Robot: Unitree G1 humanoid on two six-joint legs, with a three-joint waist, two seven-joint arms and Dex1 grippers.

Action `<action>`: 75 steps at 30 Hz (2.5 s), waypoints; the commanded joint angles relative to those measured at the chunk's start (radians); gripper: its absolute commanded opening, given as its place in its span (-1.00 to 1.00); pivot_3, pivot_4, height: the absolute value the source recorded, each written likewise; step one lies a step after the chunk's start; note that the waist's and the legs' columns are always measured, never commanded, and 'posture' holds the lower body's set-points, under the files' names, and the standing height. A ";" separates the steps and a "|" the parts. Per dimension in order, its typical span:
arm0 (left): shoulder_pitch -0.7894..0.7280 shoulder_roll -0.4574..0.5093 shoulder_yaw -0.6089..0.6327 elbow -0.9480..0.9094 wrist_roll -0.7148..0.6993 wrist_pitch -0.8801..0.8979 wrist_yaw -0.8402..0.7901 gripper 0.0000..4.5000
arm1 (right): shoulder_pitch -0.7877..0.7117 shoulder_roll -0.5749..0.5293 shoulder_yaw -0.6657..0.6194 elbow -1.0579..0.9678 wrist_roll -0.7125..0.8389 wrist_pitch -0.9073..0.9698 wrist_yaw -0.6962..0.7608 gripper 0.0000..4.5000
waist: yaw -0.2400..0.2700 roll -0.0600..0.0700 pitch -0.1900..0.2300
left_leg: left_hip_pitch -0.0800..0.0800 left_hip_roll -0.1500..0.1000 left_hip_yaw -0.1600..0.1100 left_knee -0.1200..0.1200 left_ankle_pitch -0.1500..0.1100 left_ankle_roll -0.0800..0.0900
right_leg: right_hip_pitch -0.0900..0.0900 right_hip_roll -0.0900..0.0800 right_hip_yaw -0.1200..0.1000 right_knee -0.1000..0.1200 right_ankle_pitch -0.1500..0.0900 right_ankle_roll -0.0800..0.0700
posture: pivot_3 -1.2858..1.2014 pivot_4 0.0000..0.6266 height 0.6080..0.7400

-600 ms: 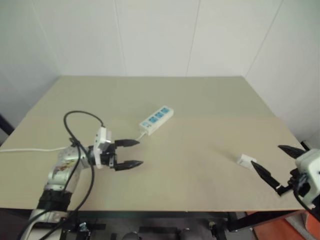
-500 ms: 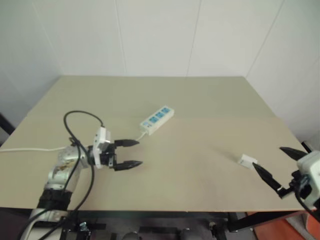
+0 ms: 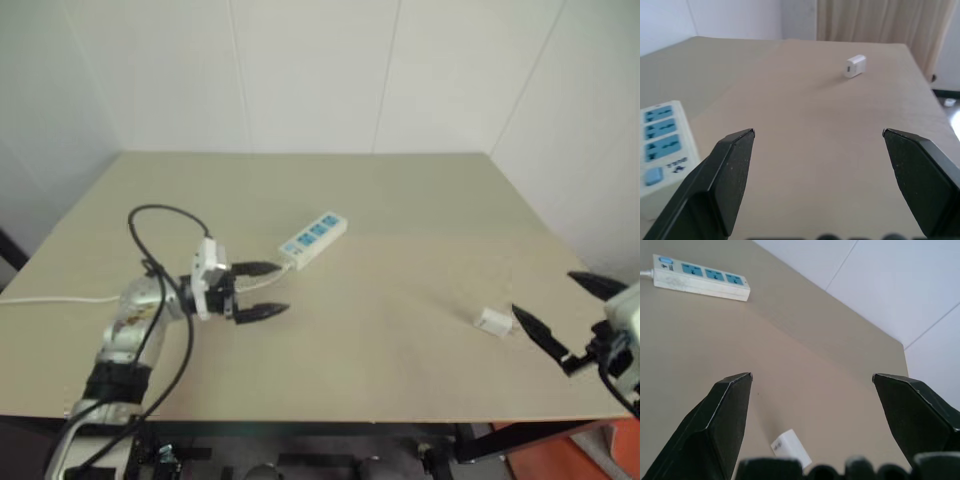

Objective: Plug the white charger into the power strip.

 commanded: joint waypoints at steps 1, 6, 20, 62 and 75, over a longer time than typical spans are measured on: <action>-0.044 -0.016 0.014 -0.073 0.000 0.032 0.077 0.99 | -0.106 -0.043 0.031 0.067 0.003 -0.008 -0.016 1.00 | -0.001 0.000 0.000 | 0.000 0.000 0.000 0.000 0.000 0.000 | 0.000 0.000 0.000 0.000 0.000 0.000 | 0.03 -0.52 1.00; -0.078 -0.059 0.011 -0.073 0.053 0.039 0.220 0.99 | -0.202 -0.075 0.146 0.144 -0.026 -0.008 -0.019 1.00 | 0.005 -0.001 0.000 | -0.001 -0.001 -0.001 0.000 0.000 0.000 | -0.001 -0.001 -0.001 0.000 0.000 0.000 | 0.03 -0.52 1.00; -0.240 -0.267 0.001 0.259 0.255 -0.008 0.686 0.99 | -0.351 -0.086 0.325 0.184 -0.037 -0.011 0.003 1.00 | 0.005 -0.001 0.001 | -0.002 -0.002 -0.001 0.001 0.000 0.000 | -0.001 -0.001 -0.001 0.000 0.001 0.001 | 0.03 -0.52 1.00; -0.543 -0.381 0.018 1.064 0.438 -0.265 0.705 0.99 | -0.309 -0.103 0.239 0.140 -0.033 -0.012 0.047 1.00 | 0.009 -0.002 0.001 | -0.005 -0.003 -0.002 0.002 0.000 0.000 | -0.002 -0.001 -0.001 -0.001 0.001 0.002 | 0.03 -0.52 1.00; -0.532 -0.407 0.030 1.066 0.446 -0.271 0.671 0.46 | -0.253 -0.096 0.180 0.085 -0.024 0.017 0.037 1.00 | 0.015 -0.002 0.001 | -0.006 -0.003 -0.003 0.002 0.000 0.000 | -0.002 -0.001 -0.002 -0.001 0.001 0.002 | 0.03 -0.52 1.00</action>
